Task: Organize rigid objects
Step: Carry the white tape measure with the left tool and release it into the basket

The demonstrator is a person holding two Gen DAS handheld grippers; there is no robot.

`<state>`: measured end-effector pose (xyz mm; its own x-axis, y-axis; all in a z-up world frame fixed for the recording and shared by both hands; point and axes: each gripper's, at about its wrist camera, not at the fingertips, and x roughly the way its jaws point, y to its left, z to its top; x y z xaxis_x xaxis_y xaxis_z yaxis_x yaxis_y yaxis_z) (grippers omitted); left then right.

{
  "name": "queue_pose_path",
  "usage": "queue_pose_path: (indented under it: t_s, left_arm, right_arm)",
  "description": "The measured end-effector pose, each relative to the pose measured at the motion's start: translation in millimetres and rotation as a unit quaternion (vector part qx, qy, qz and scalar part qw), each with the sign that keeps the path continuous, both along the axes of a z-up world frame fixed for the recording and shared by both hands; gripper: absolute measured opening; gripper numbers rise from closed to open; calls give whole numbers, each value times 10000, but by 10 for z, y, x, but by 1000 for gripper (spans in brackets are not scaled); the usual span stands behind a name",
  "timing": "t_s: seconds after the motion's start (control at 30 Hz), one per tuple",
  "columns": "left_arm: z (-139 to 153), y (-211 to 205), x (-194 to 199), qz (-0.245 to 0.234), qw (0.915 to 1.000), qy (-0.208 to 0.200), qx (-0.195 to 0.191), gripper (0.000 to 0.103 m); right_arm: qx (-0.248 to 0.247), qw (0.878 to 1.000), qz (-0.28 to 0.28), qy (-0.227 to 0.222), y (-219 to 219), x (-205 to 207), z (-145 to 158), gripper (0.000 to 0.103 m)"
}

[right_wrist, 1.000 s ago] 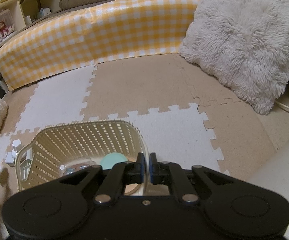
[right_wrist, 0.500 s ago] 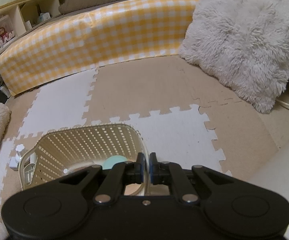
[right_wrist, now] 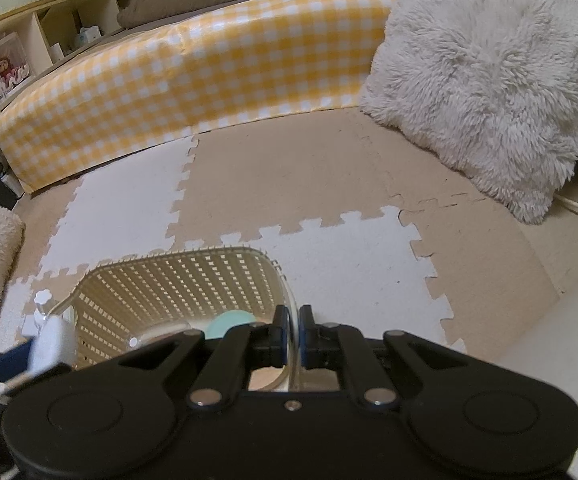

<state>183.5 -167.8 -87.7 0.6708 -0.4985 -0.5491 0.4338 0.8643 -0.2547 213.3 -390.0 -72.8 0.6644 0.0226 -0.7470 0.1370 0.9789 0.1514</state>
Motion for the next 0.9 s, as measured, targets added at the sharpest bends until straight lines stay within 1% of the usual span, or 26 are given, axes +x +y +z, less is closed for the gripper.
queue_pose_path:
  t_s: [0.1, 0.37, 0.5, 0.7, 0.9]
  left_arm:
    - [-58, -162, 81, -195, 9997, 109, 127, 53]
    - [-149, -489, 217, -511, 9976, 422, 222, 53]
    - [-223, -608, 281, -621, 9956, 647, 261, 53]
    - [-300, -681, 382, -639, 9929, 997, 143, 53]
    - [-375, -760, 436, -643, 9902, 1241, 68, 53]
  right_arm:
    - [19, 10000, -1, 1, 1, 0, -3, 6]
    - [38, 10000, -2, 2, -4, 2, -2, 6]
    - [47, 10000, -3, 2, -5, 3, -2, 6]
    - [62, 10000, -5, 3, 4, -1, -4, 6]
    - [64, 10000, -7, 3, -1, 0, -4, 6]
